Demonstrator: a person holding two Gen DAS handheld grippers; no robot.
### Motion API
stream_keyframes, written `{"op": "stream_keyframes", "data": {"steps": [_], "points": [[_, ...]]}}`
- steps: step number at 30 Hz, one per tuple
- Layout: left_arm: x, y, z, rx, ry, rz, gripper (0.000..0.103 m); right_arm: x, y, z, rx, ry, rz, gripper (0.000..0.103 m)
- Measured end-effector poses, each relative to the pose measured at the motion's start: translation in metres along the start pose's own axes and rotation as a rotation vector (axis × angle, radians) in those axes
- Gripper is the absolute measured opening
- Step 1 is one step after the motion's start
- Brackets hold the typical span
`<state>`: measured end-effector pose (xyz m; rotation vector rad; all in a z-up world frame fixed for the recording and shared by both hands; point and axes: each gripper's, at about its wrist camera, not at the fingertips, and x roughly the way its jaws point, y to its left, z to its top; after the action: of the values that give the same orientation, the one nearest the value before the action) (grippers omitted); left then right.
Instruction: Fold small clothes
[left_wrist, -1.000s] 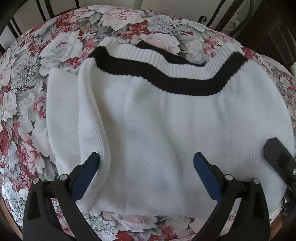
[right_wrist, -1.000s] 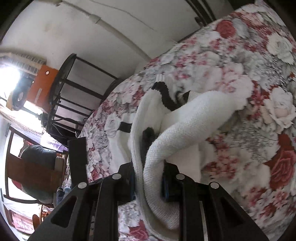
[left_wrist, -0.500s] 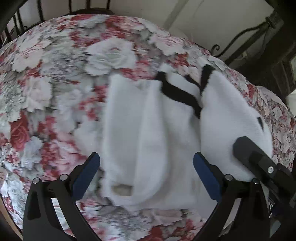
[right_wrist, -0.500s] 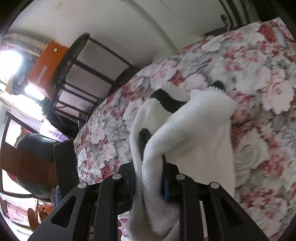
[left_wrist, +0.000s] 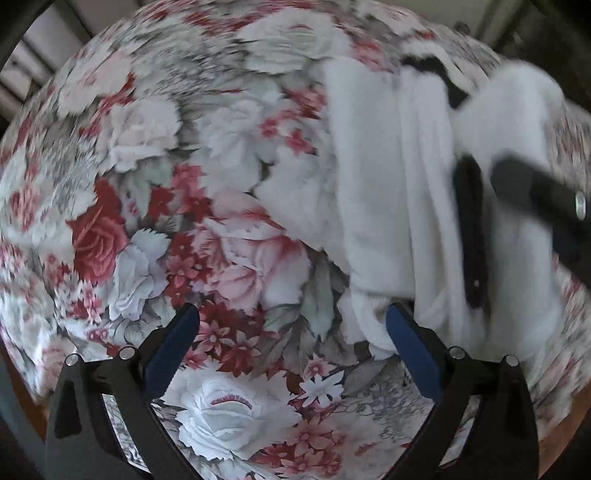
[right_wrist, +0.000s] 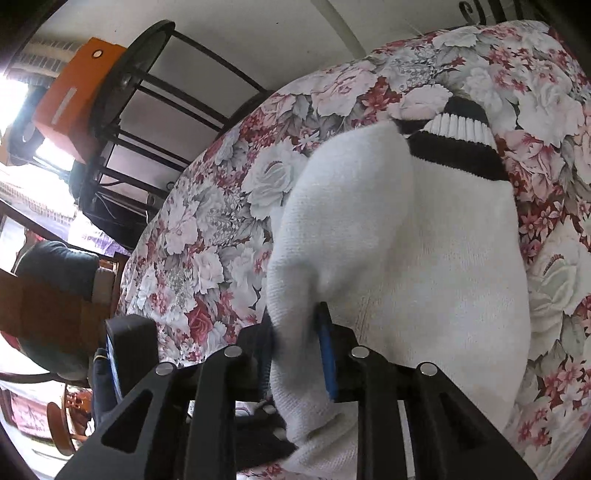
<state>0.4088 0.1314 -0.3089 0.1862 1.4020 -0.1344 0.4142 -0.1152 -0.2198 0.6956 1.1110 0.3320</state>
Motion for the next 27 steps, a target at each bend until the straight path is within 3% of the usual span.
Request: {"op": "stream_keyframes", "data": {"steps": [3, 7, 10, 14, 16, 18, 20, 22, 27], "points": [[-0.005, -0.004, 0.0, 0.025, -0.026, 0.019, 0.098, -0.001, 0.004, 0.0, -0.016, 0.011, 0.017, 0.027], [-0.008, 0.005, 0.003, 0.001, -0.019, 0.005, 0.098, -0.009, 0.016, 0.003, -0.032, 0.023, 0.143, 0.046], [-0.008, 0.021, 0.006, -0.02, 0.007, 0.024, 0.098, -0.024, 0.033, 0.005, -0.15, -0.023, 0.071, 0.046], [-0.008, 0.025, 0.002, 0.034, 0.022, 0.093, 0.098, -0.038, 0.014, 0.005, -0.104, -0.029, 0.008, 0.046], [-0.006, 0.024, 0.001, 0.059, 0.034, 0.09, 0.098, -0.043, 0.008, -0.002, -0.132, -0.005, -0.019, 0.046], [-0.004, 0.016, -0.003, 0.114, 0.041, 0.095, 0.098, -0.051, 0.008, -0.019, -0.228, 0.027, -0.06, 0.046], [-0.003, 0.006, -0.007, 0.174, 0.024, 0.146, 0.098, -0.057, 0.016, -0.04, -0.385, 0.054, -0.12, 0.05], [-0.001, 0.003, -0.008, 0.181, 0.019, 0.161, 0.098, -0.057, 0.028, -0.062, -0.569, 0.058, -0.177, 0.06], [-0.016, -0.002, -0.004, 0.142, -0.034, 0.089, 0.098, -0.038, 0.045, -0.092, -0.795, 0.106, -0.224, 0.061]]}}
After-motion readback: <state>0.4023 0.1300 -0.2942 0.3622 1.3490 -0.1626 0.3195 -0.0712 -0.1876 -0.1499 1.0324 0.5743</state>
